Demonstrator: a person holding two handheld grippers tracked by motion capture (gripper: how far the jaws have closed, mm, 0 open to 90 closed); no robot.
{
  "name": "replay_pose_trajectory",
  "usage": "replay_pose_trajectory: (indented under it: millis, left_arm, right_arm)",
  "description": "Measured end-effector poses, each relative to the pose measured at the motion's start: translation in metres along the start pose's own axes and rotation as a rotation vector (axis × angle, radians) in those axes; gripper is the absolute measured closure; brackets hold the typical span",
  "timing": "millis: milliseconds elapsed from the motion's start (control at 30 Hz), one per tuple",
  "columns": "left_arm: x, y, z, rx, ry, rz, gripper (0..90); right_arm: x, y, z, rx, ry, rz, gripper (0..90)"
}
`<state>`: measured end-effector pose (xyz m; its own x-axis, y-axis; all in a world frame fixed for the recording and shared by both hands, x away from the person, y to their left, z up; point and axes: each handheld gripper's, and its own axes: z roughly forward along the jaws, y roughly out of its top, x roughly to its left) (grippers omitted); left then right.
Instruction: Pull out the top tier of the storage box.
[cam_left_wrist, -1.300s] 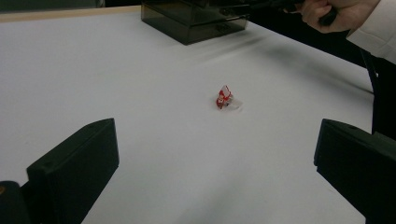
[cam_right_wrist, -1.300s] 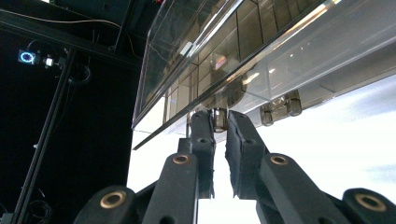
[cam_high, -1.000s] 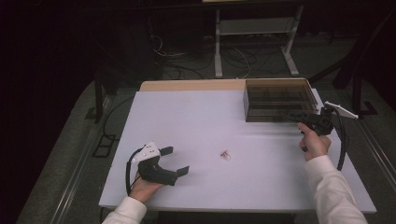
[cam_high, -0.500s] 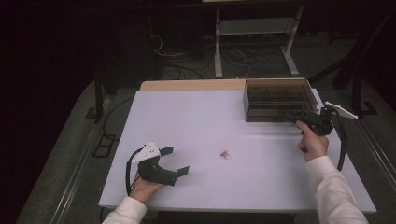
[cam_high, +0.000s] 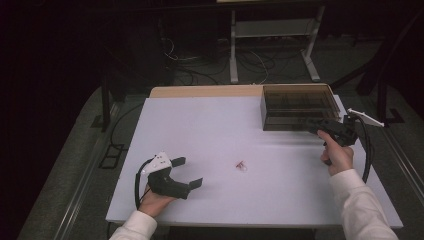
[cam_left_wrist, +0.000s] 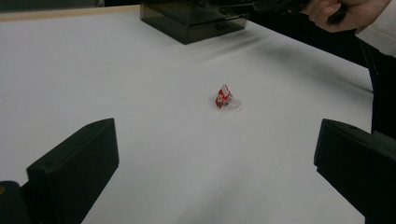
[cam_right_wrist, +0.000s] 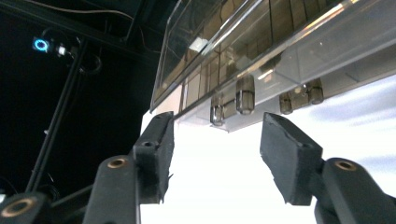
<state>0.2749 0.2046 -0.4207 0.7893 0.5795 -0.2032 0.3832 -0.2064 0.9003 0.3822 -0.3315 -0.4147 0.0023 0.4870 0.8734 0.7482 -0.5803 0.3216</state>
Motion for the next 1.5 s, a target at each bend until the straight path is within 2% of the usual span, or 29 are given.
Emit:
replay_pose_trajectory:
  millis: [100,200,300,400,567,733,967,1300,1500]
  left_arm:
    - [0.000,0.000,0.000,0.000,0.000,0.000,0.0]
    - [0.000,0.000,0.000,0.001,0.001,-0.001,0.0]
    - [0.000,0.000,0.000,0.001,0.001,-0.002,0.0]
    - [0.000,0.000,0.001,0.001,0.001,-0.002,0.0]
    - [0.000,0.000,0.001,0.002,0.003,-0.002,0.0]
    - [0.000,0.000,0.001,0.002,0.004,-0.003,0.0]
    - [0.001,0.000,0.001,0.003,0.005,-0.003,0.0]
    - [0.001,0.000,0.001,0.004,0.005,-0.005,0.0]
    - [0.001,0.000,0.001,0.005,0.006,-0.006,0.0]
  right_arm:
    - [0.002,-0.001,-0.002,0.019,-0.012,-0.023,37.0]
    - [0.004,-0.002,-0.003,0.042,-0.004,-0.048,30.7]
    - [0.006,-0.002,-0.004,0.078,-0.003,-0.085,20.7]
    - [0.009,-0.003,-0.006,0.108,-0.018,-0.136,13.4]
    - [0.014,-0.002,-0.007,0.174,-0.047,-0.208,7.7]
    - [0.025,-0.001,-0.005,0.244,-0.103,-0.329,1.2]
    - [0.040,0.006,-0.005,0.310,-0.140,-0.465,0.0]
    - [0.053,0.019,-0.006,0.385,-0.128,-0.588,0.0]
    - [0.061,0.027,-0.006,0.407,-0.129,-0.655,0.0]
